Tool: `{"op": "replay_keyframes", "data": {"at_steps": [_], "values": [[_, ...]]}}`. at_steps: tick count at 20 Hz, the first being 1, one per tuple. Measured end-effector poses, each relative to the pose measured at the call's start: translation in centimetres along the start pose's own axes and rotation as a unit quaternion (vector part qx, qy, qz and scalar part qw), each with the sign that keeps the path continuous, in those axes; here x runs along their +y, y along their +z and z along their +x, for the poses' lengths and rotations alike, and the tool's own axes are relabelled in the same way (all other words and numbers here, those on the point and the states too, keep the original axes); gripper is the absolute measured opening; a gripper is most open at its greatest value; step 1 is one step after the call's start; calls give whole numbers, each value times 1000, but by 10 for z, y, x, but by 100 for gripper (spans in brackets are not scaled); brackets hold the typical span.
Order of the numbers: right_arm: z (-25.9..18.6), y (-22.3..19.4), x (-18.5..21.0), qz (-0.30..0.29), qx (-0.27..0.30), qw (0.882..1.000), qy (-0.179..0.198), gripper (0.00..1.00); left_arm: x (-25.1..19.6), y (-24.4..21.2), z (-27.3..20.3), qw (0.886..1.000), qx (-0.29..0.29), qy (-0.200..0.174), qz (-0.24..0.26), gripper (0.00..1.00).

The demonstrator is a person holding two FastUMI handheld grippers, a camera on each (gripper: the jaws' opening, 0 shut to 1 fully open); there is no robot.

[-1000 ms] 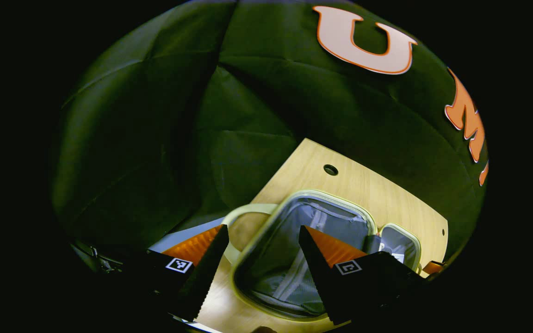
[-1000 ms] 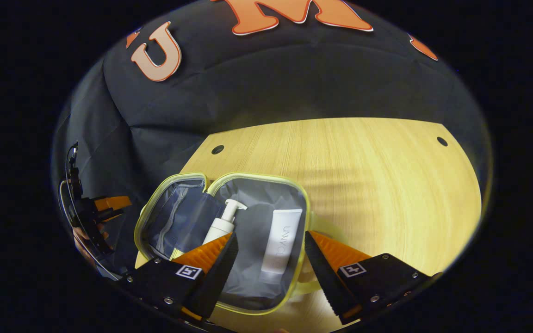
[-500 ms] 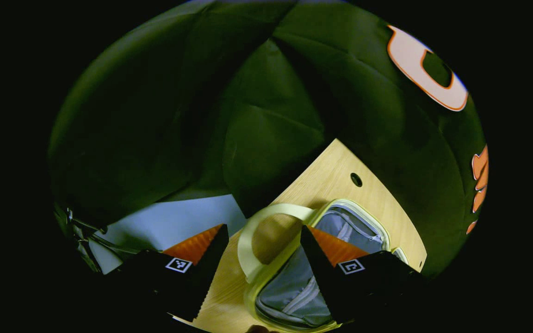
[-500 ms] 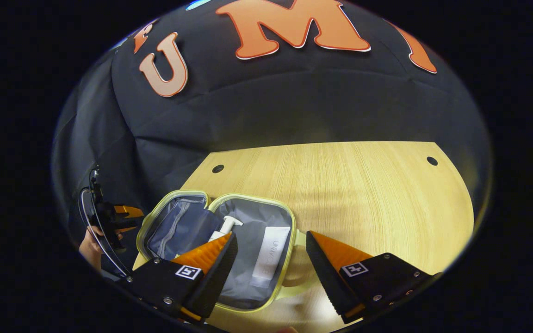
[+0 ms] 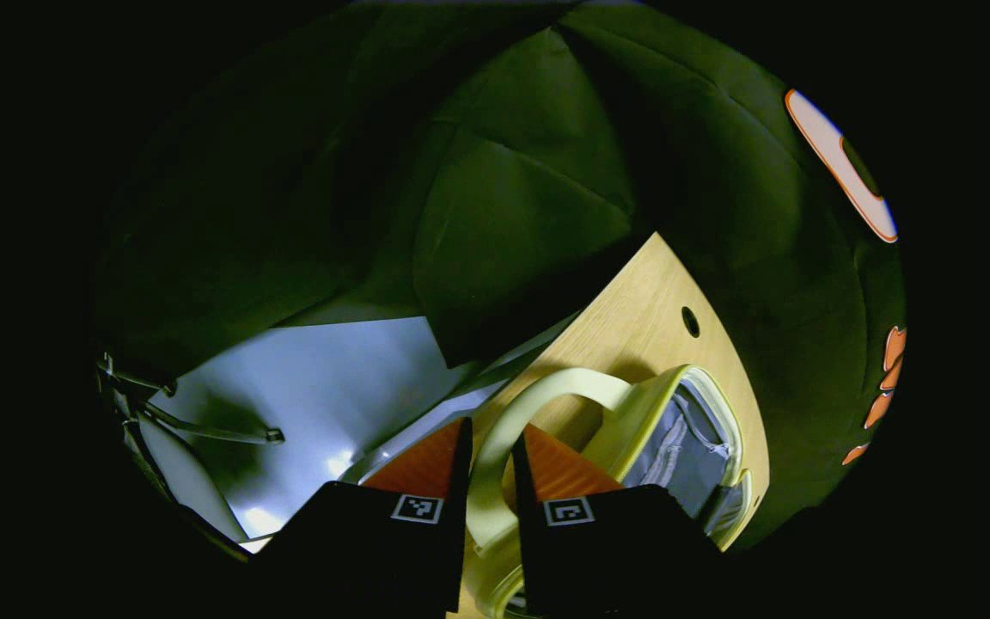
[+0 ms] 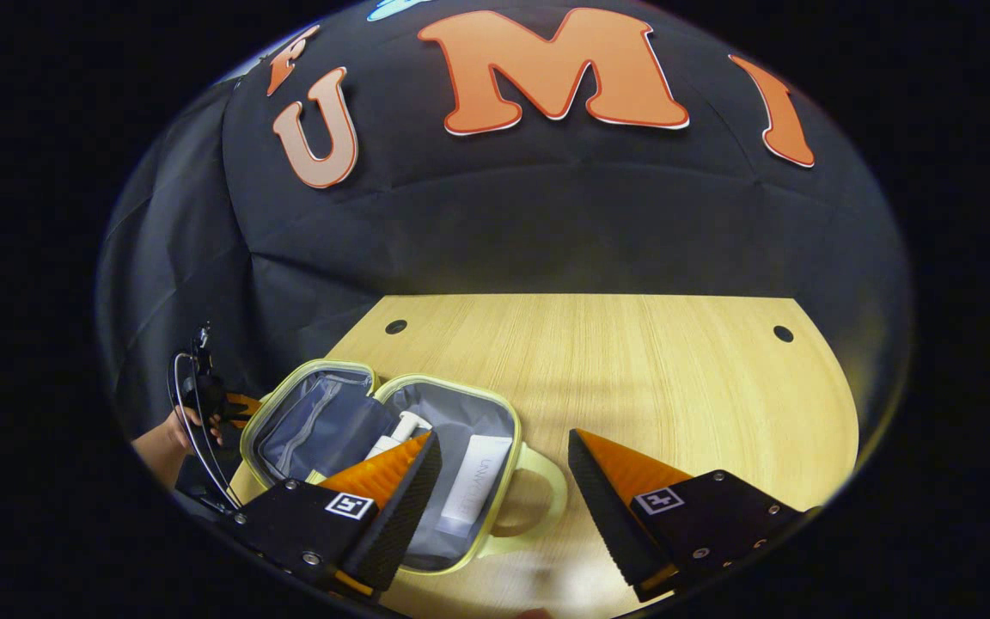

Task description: First open the suitcase, pack the skin care products into it, and then close the suitcase.

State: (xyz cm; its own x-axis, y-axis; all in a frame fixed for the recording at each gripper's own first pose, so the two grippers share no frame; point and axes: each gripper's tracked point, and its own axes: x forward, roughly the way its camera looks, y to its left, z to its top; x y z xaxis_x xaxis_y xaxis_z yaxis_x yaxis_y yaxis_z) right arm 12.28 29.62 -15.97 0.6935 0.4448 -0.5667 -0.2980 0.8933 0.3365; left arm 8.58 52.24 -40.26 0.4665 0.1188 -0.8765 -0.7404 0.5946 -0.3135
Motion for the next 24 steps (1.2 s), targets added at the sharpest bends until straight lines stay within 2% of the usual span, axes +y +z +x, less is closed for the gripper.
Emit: {"op": "replay_keyframes", "data": {"at_steps": [1,2,5,6,14,17,24], "values": [[-2,0,-1,0,1,1000,2,95,-5,-3,2,1000,0,-4,6,28],[-4,-2,-4,-2,3,1000,1,95,-7,0,-9,1000,-4,-12,17,17],[-6,5,-7,-8,-13,1000,4,95,-17,15,-27,998,-29,-18,47,17],[-8,7,-8,-9,-16,1000,3,95,-24,12,-35,997,-32,-24,60,8],[-25,38,-22,-43,-65,997,-1,95,-88,35,-113,982,-107,-60,141,7],[-32,49,-26,-58,-85,995,-2,95,-114,38,-145,978,-129,-84,143,7],[-50,58,-42,-68,-112,991,6,94,-184,12,-210,963,-162,-147,157,7]]}}
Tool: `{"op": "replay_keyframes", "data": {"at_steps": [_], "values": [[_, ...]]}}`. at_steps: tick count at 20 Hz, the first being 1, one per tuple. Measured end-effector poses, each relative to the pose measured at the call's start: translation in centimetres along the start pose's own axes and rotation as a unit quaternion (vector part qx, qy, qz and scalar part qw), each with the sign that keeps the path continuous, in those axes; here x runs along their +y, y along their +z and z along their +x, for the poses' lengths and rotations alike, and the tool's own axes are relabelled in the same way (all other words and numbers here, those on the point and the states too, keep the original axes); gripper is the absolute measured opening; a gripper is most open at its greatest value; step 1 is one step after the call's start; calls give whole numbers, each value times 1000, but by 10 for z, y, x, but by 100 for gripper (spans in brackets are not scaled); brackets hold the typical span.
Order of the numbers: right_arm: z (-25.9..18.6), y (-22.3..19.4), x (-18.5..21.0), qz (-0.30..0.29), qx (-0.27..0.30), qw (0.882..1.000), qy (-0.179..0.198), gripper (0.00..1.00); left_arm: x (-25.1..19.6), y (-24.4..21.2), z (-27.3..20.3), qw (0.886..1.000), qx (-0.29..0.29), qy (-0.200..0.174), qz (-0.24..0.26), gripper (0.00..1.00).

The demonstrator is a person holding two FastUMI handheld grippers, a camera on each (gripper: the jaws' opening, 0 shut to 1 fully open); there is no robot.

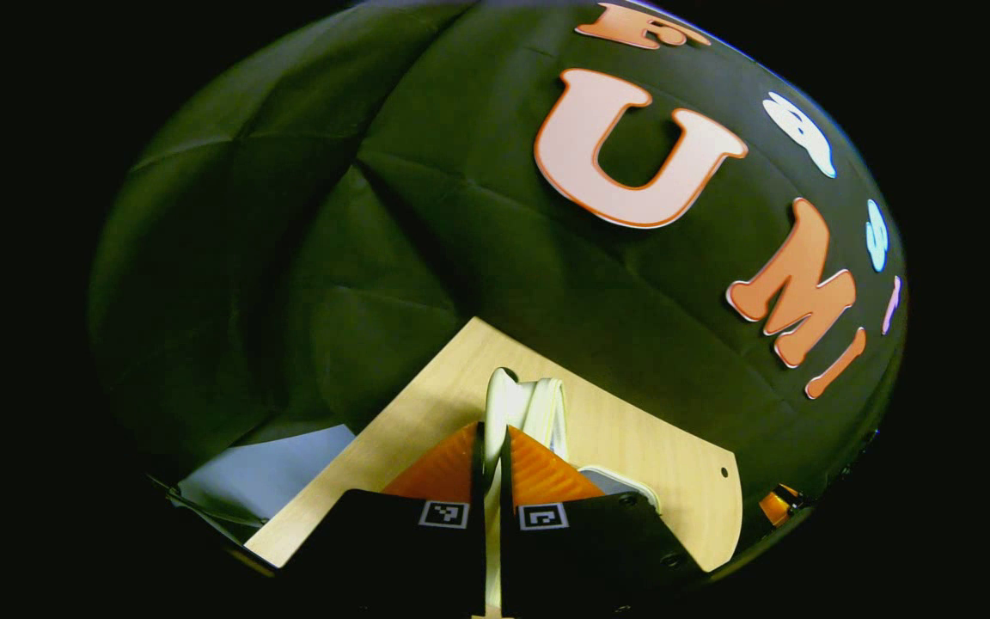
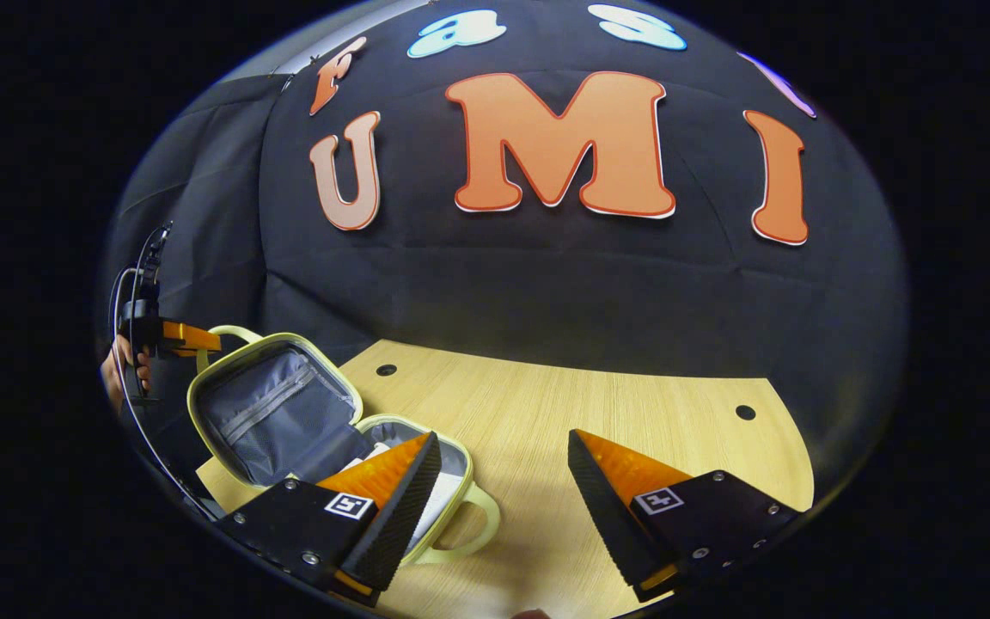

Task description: First open the suitcase, pack the skin care products into it, and then close the suitcase.

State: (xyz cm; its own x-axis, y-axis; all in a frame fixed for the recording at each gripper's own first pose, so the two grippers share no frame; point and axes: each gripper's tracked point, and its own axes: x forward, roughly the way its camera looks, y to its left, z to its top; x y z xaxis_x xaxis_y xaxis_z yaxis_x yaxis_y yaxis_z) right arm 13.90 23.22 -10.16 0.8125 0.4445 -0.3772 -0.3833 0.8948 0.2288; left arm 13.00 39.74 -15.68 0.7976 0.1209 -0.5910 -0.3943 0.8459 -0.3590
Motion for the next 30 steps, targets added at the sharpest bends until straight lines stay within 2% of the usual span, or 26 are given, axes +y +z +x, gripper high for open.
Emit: {"op": "replay_keyframes", "data": {"at_steps": [4,7,11,15,23,30], "values": [[-10,5,-16,0,-10,1000,3,94,-55,1,-24,999,-16,-41,3,7],[-16,3,-25,9,-14,1000,6,94,-84,-6,-32,999,-18,-47,0,7],[-23,3,-39,10,-19,1000,11,95,-133,-21,-48,997,-16,-77,-2,7],[-29,3,-50,10,-26,999,16,95,-167,-38,-54,996,-15,-82,5,7],[-39,-9,-77,22,-17,999,16,95,-233,-89,-59,993,3,-120,-8,7],[-48,-21,-98,45,-6,999,9,95,-279,-148,-53,988,40,-149,-13,7]]}}
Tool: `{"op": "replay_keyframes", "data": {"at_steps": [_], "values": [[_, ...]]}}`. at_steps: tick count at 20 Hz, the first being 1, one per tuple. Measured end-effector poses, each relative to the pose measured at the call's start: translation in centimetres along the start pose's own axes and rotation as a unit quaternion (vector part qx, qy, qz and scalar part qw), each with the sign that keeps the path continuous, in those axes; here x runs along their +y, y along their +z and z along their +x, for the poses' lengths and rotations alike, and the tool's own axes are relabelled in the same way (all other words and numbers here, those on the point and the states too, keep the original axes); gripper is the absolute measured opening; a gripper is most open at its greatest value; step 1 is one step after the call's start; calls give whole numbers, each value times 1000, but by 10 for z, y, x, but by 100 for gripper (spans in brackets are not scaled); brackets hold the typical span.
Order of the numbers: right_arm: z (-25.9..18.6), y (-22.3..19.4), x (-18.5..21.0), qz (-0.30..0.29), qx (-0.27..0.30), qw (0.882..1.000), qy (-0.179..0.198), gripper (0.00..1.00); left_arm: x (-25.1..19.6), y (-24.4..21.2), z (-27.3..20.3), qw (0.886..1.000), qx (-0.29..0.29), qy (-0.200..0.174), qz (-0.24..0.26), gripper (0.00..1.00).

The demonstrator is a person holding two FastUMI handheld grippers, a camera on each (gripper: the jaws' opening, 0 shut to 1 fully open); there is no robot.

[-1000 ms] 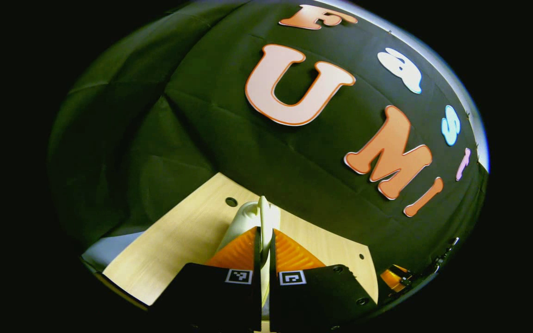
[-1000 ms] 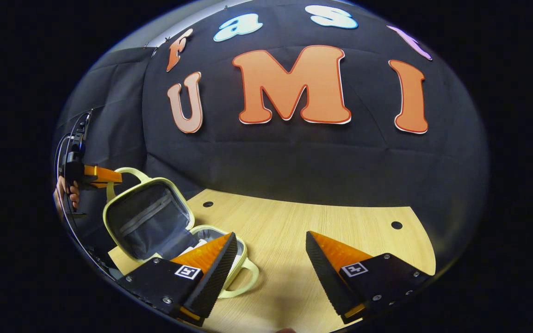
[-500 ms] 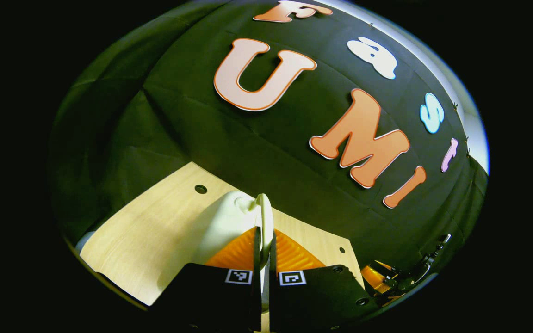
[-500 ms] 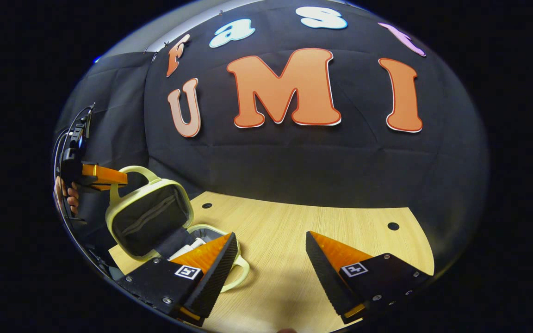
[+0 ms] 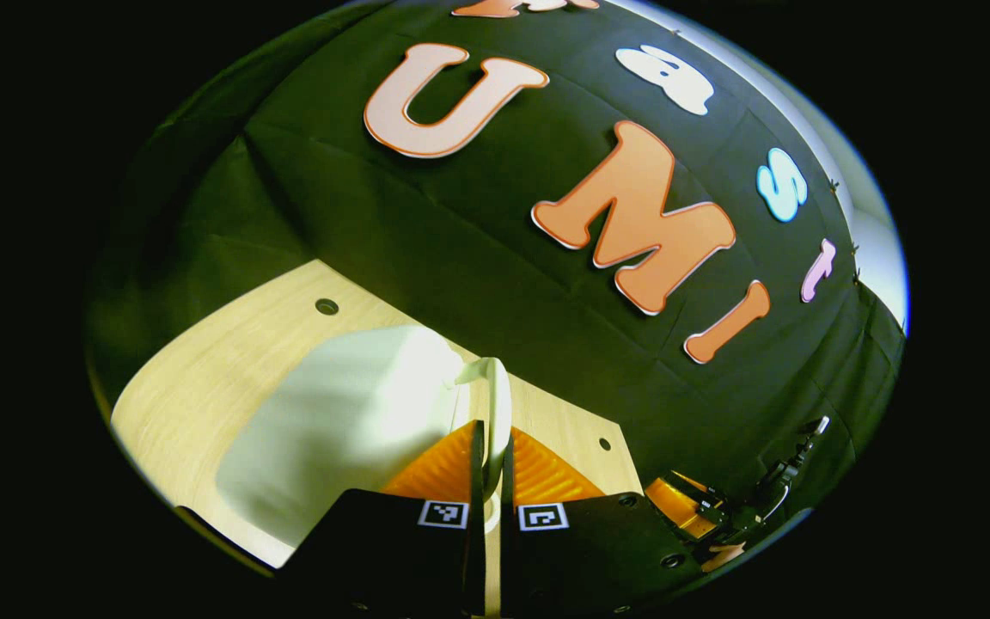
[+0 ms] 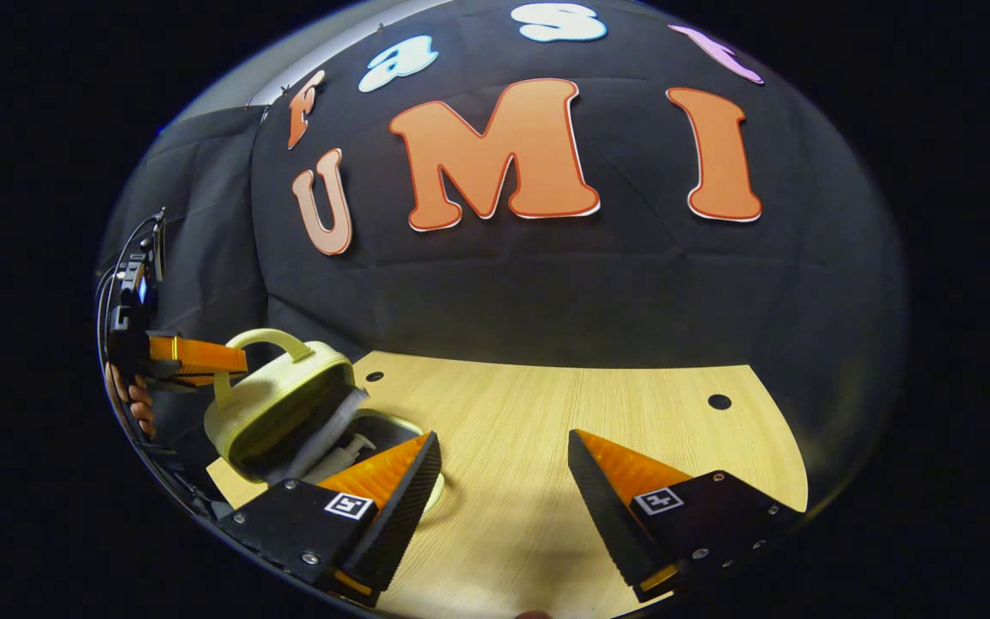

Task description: First open the suitcase, pack the skin care products into it, and then close the suitcase.

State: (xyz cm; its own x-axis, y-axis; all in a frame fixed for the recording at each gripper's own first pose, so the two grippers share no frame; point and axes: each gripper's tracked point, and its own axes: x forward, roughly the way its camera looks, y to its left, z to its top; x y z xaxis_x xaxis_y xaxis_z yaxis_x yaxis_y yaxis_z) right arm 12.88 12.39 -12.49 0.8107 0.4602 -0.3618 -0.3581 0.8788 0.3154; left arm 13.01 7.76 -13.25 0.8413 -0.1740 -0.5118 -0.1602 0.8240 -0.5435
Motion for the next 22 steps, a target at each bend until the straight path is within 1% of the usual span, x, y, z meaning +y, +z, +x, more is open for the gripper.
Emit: {"op": "replay_keyframes", "data": {"at_steps": [8,13,18,20,22], "values": [[-8,-15,-16,11,13,1000,-4,95,-26,-78,53,997,72,-17,-1,7],[-9,-24,-27,9,24,1000,-7,95,-31,-126,84,993,119,-5,10,7],[-13,-35,-39,18,36,999,-17,95,-30,-153,100,988,151,12,15,7],[-14,-36,-44,11,37,999,-22,95,-26,-165,106,986,162,15,21,7],[-15,-41,-51,7,45,999,-29,95,-23,-180,113,984,175,19,14,8]]}}
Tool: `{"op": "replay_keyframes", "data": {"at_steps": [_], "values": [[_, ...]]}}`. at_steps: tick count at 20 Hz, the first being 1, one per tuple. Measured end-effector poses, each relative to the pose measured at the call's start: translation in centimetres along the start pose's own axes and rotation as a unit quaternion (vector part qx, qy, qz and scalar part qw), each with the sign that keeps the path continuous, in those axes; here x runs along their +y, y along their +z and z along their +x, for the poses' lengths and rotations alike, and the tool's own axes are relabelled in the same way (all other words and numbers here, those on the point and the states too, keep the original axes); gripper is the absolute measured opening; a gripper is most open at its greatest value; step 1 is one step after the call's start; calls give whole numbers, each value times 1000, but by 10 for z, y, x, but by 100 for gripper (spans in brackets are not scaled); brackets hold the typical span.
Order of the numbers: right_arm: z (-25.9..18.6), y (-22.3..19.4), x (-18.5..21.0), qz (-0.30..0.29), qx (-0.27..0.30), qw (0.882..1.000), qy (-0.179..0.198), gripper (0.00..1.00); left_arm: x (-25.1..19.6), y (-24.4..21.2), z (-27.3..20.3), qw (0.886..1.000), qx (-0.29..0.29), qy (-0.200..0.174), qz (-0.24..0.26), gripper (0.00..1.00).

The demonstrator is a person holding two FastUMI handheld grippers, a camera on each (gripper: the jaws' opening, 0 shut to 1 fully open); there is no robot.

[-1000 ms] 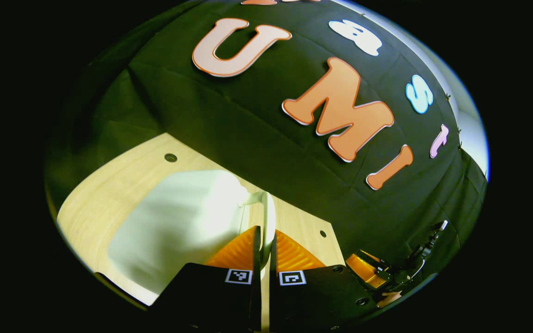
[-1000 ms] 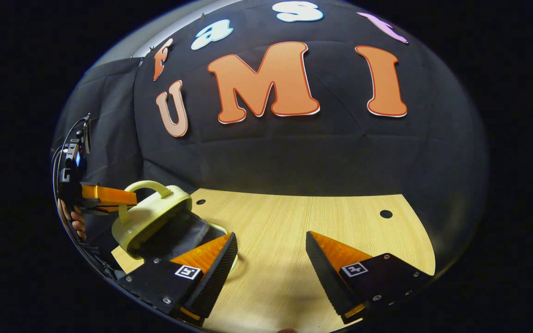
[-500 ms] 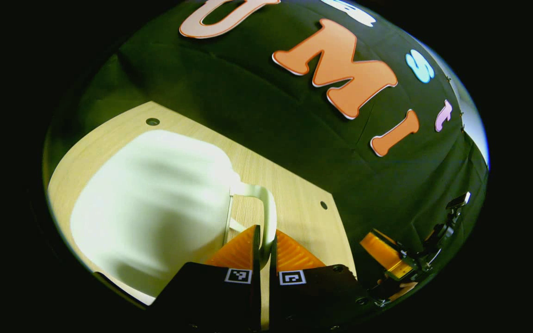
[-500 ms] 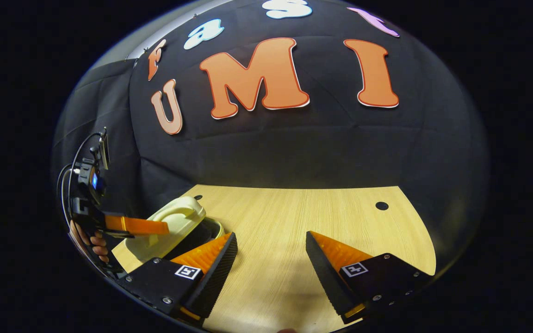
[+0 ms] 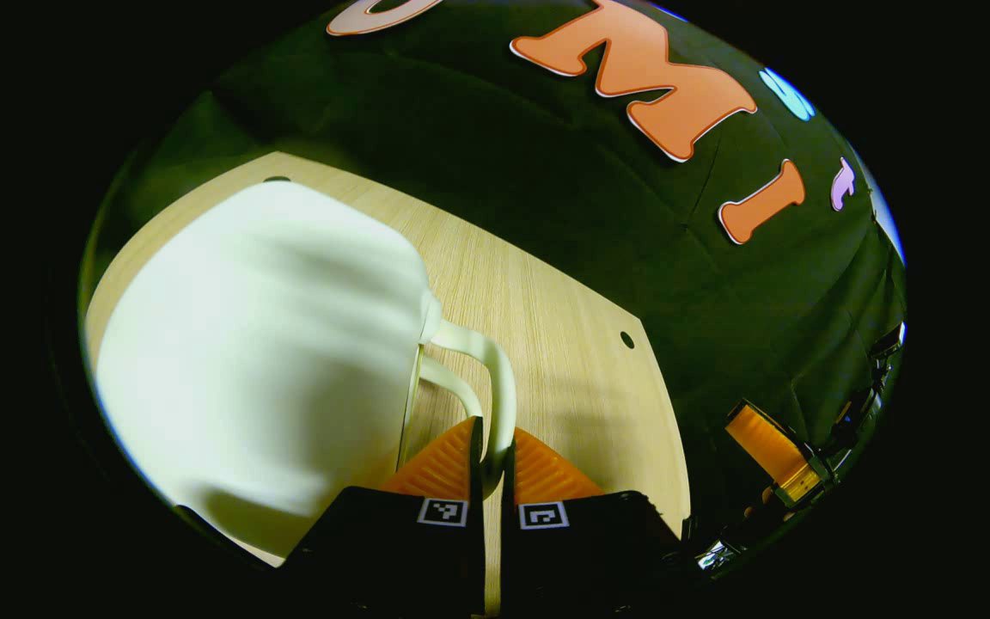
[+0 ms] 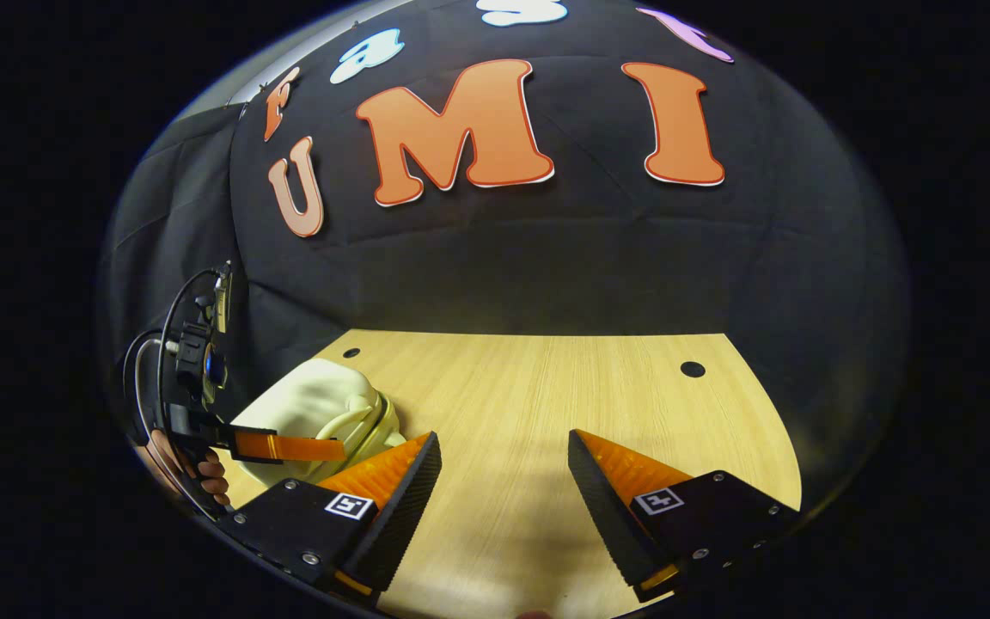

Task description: First open the suitcase, pack the skin care products into it, and then close the suitcase.

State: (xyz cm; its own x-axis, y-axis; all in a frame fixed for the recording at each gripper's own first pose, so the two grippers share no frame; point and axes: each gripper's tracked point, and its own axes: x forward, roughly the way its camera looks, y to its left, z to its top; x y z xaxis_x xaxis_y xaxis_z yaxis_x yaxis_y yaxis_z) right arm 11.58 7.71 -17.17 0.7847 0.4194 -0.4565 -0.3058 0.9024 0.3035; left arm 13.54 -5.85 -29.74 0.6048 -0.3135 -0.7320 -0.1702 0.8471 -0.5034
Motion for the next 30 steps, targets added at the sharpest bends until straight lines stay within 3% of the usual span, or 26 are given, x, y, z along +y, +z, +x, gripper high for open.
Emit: {"op": "replay_keyframes", "data": {"at_steps": [4,10,11,12,13,14,17,18,21,23,26,29,30], "values": [[-4,-3,-7,7,0,1000,-4,94,1,-7,9,1000,5,15,20,7],[-9,-3,-7,4,-1,1000,0,94,-7,-15,16,992,9,57,115,9],[-9,-2,-8,3,-3,1000,0,95,-14,-22,20,992,18,52,116,17],[-11,-2,-8,2,-4,1000,1,95,-17,-26,22,991,22,55,121,34],[-12,-1,-9,-1,-7,1000,0,95,-23,-30,23,990,27,53,126,37],[-14,0,-9,-3,-10,1000,0,95,-27,-29,23,988,24,59,139,54],[-21,8,-14,-10,-26,1000,-4,95,-53,-16,20,983,7,51,179,75],[-23,12,-15,-10,-35,999,-6,95,-65,-6,18,980,-10,50,191,89],[-33,37,-17,-17,-79,997,-14,95,-97,19,-3,971,-81,45,220,91],[-38,50,-17,-32,-102,994,-18,95,-127,40,-13,964,-129,18,233,100],[-48,67,-9,-45,-135,990,-14,94,-147,55,-35,955,-180,7,237,96],[-59,91,-3,-57,-175,983,-16,95,-169,82,-60,937,-246,-1,249,96],[-66,99,1,-61,-192,979,-16,94,-169,82,-60,937,-246,-1,249,96]]}}
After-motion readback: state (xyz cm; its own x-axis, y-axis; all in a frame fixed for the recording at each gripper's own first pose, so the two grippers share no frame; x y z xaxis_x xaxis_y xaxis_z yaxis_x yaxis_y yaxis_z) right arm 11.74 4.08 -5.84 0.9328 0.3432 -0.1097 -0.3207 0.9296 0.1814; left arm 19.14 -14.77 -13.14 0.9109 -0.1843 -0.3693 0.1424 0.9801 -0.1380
